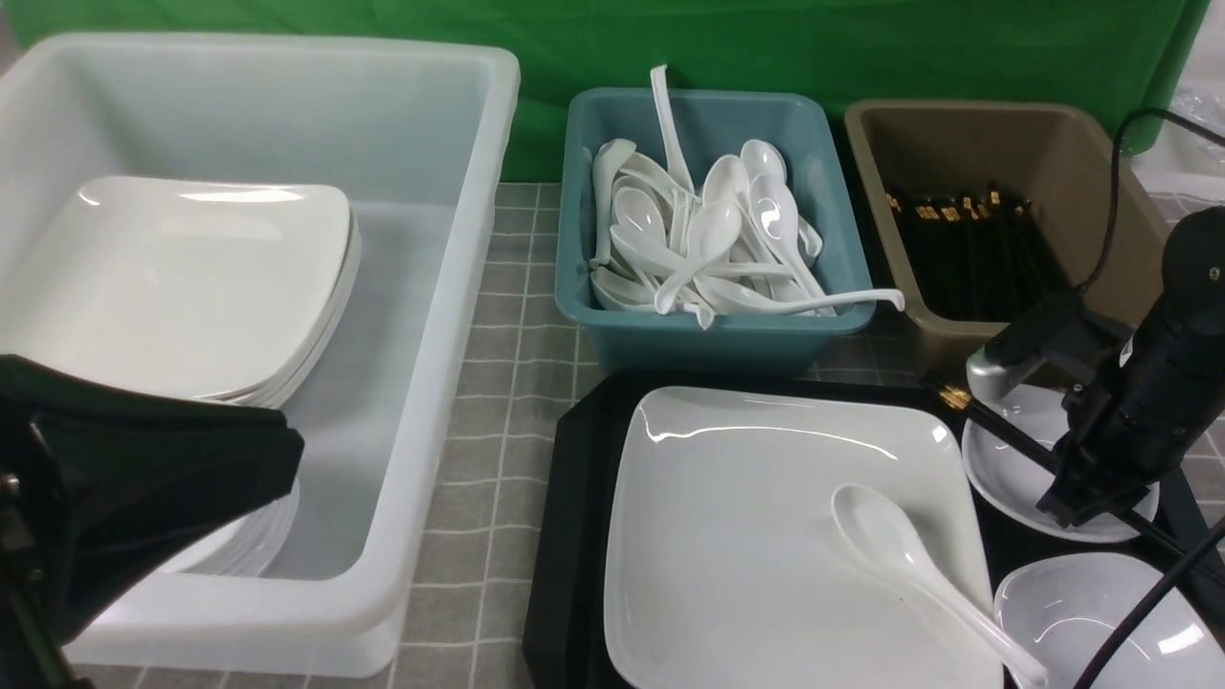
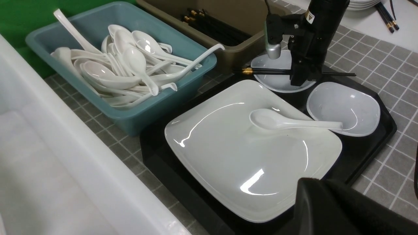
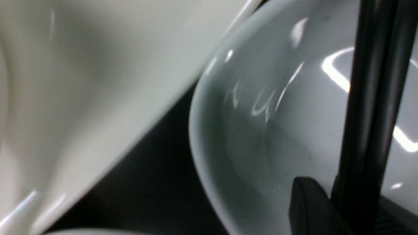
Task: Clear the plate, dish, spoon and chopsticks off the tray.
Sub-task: Use the right arm to grab a pair of chopsticks from the plate, then use the right arm to put the chopsticks into the small storage box on the right
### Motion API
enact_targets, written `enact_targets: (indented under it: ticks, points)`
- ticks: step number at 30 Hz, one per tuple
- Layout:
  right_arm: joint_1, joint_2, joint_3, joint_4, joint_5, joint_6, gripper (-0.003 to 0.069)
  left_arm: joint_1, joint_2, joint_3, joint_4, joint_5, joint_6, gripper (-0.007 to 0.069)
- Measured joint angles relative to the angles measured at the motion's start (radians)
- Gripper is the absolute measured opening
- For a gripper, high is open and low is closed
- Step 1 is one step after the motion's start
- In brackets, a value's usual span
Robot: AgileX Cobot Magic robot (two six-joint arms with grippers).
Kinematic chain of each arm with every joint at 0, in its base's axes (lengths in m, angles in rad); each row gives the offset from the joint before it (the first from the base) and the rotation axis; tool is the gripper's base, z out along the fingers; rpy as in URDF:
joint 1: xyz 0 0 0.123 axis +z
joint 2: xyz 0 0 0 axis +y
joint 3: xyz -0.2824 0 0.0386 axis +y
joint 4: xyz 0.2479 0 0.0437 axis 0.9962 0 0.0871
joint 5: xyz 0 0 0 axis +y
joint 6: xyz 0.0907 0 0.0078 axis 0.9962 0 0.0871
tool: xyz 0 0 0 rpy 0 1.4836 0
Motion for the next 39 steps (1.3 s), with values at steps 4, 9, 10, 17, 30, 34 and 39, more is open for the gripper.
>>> enact_targets:
  ticks: [4, 9, 10, 17, 30, 34, 39]
  points:
    - [0.034, -0.085, 0.0, 0.03, 0.098, -0.141, 0.0112, 0.0, 0.0, 0.0, 0.0, 0.0, 0.007, 0.0022]
    - [0.149, -0.223, 0.0, 0.147, 0.126, -0.243, 0.0112, 0.0, 0.0, 0.0, -0.004, -0.022, 0.011, 0.0022]
    - [0.152, -0.234, 0.0, 0.156, 0.109, -0.234, 0.0112, 0.0, 0.0, 0.0, -0.005, -0.025, 0.012, 0.0022]
    - [0.123, -0.235, -0.114, 0.309, -0.382, 0.117, 0.0112, 0.0, 0.0, 0.0, -0.083, -0.307, 0.079, 0.0022]
    - [-0.055, 0.14, -0.438, 0.338, -0.494, 0.376, 0.0365, 0.0, 0.0, 0.0, -0.077, -0.288, 0.104, 0.0022]
    - [-0.096, 0.104, -0.442, 0.333, -0.355, 0.386, 0.0479, 0.0, 0.0, 0.0, -0.051, -0.276, 0.104, 0.0022]
    - [-0.092, -0.049, -0.411, 0.245, -0.048, 0.386, 0.036, 0.0, 0.0, 0.0, -0.029, -0.262, 0.104, 0.0022]
